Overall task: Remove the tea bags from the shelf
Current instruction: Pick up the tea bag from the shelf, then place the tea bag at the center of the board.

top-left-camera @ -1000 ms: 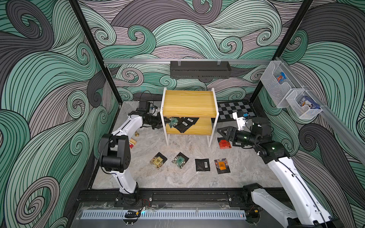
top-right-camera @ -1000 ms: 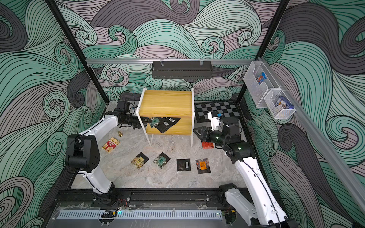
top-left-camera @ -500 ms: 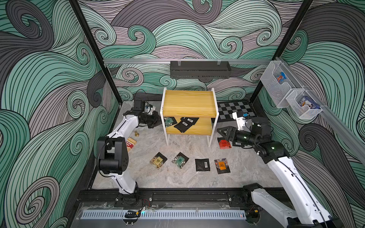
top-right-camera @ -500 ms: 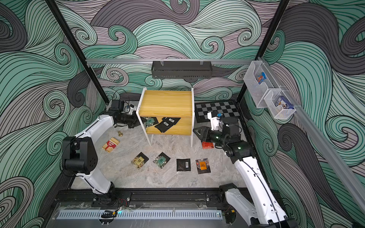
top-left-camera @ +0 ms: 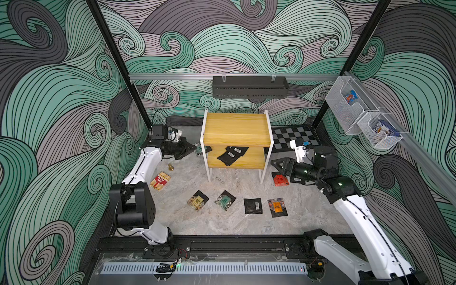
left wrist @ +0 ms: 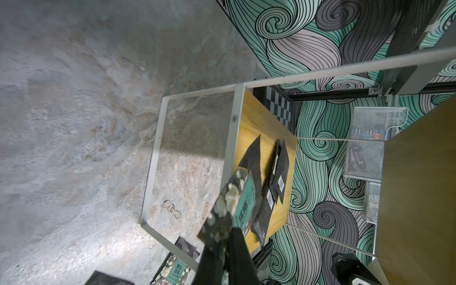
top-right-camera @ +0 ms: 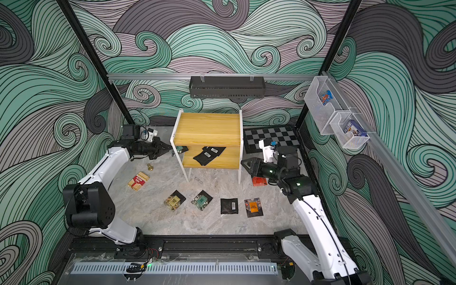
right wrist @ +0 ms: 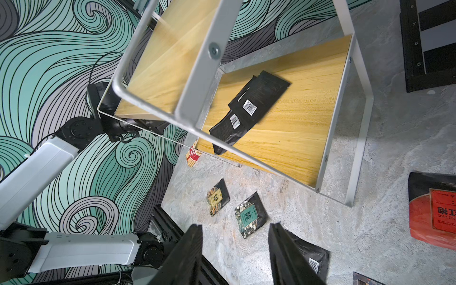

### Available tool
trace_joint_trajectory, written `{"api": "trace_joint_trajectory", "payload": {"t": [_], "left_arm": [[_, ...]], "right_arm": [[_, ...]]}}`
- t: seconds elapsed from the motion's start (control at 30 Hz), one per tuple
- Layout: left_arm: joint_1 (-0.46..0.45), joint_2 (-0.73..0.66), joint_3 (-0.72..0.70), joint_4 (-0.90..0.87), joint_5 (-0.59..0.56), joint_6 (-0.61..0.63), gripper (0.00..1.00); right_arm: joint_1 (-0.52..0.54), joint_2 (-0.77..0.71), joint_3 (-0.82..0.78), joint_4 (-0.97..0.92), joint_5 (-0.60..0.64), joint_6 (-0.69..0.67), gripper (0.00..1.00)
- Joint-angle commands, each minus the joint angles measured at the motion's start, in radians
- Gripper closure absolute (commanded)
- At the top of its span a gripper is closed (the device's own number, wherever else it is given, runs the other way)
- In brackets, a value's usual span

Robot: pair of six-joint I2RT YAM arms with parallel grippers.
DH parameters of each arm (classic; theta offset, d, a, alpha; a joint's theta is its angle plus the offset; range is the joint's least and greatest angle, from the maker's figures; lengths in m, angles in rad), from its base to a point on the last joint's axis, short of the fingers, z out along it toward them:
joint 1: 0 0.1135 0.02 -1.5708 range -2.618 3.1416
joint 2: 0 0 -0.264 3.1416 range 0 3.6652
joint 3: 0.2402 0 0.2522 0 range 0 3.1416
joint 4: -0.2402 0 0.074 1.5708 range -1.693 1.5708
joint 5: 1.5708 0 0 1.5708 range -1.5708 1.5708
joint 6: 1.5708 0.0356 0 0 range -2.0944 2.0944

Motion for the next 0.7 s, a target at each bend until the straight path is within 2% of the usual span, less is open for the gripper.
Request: {"api": "trace_joint_trajectory", "payload": {"t": [0.0, 0.23, 0.53, 0.67], "left_arm": [[0.037, -0.061, -0.038, 0.014, 0.001, -0.019, 1.0], [0.068, -0.162, -0.157, 0.015, -0.052, -0.015, 1.0], [0.066, -0.161, -0.323, 0.085, -0.063, -0.029, 1.0], [0.061, -0.142, -0.367, 0.098, -0.104, -0.015, 1.0]], "right_arm": [[0.005, -0.012, -0.005, 0.016, 0.0, -0.008, 0.52], [0.005, -0.01, -0.003, 0.016, -0.006, -0.009, 0.52], [0.004, -0.014, -0.006, 0.016, -0.008, -0.01, 0.52], [0.004, -0.024, -0.012, 0.016, -0.006, -0.007, 0.52]]}}
